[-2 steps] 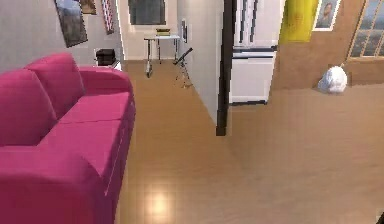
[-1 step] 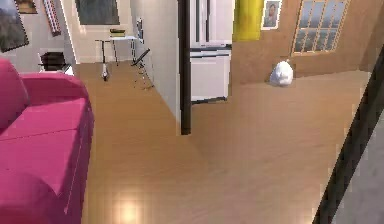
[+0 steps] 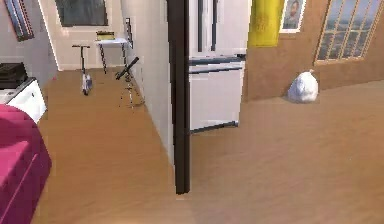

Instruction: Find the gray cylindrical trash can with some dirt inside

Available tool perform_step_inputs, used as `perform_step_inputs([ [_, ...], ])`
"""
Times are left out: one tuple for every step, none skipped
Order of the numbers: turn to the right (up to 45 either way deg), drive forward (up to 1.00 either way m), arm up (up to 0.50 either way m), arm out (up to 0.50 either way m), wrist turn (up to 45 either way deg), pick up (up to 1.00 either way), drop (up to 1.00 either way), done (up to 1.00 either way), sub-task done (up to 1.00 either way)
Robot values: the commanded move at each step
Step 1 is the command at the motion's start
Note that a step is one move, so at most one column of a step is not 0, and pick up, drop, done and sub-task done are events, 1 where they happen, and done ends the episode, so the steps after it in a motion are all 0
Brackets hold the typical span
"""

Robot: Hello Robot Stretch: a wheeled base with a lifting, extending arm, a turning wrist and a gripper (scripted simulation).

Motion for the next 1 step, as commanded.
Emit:
perform_step_inputs([
  [45.0, 0.0, 0.0, 0.0, 0.0, 0.0, 0.0, 0.0, 0.0],
])
